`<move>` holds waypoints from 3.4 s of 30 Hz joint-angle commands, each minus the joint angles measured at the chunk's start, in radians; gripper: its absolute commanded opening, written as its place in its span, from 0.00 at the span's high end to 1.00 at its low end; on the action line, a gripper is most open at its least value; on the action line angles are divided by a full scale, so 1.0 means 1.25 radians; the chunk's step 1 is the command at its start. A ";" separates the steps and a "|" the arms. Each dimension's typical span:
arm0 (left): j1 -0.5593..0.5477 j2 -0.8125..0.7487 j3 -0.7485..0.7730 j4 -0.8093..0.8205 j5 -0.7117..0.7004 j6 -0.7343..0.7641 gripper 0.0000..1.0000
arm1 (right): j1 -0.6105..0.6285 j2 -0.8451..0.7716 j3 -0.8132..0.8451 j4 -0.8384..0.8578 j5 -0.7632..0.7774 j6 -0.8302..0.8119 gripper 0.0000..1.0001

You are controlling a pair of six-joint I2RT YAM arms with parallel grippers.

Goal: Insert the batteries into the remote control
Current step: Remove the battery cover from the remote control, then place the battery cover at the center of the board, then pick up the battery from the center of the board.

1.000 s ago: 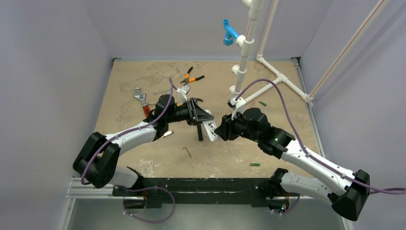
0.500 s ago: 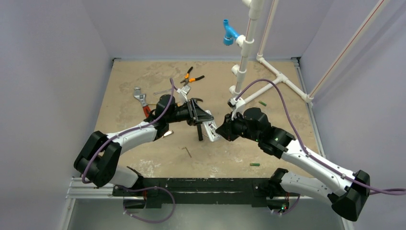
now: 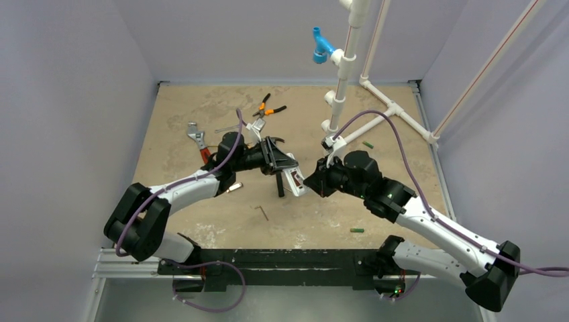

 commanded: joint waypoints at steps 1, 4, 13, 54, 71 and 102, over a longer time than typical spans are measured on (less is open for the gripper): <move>0.025 -0.024 -0.019 0.017 -0.012 0.020 1.00 | -0.011 -0.028 0.039 0.031 0.026 0.017 1.00; 0.035 -0.048 -0.034 -0.036 -0.028 0.051 1.00 | -0.022 -0.041 0.037 0.042 0.062 0.023 1.00; 0.059 -0.165 -0.044 -0.209 -0.102 0.136 1.00 | -0.105 -0.018 -0.067 0.085 0.115 0.123 1.00; 0.092 -0.234 0.032 -0.347 -0.130 0.244 1.00 | -0.119 0.247 -0.257 0.275 0.111 0.173 0.66; 0.092 -0.228 0.068 -0.391 -0.108 0.257 1.00 | -0.393 0.264 0.005 0.012 0.238 -0.031 0.55; 0.092 -0.268 0.133 -0.547 -0.085 0.335 1.00 | -0.712 0.707 0.344 0.020 -0.043 -0.587 0.46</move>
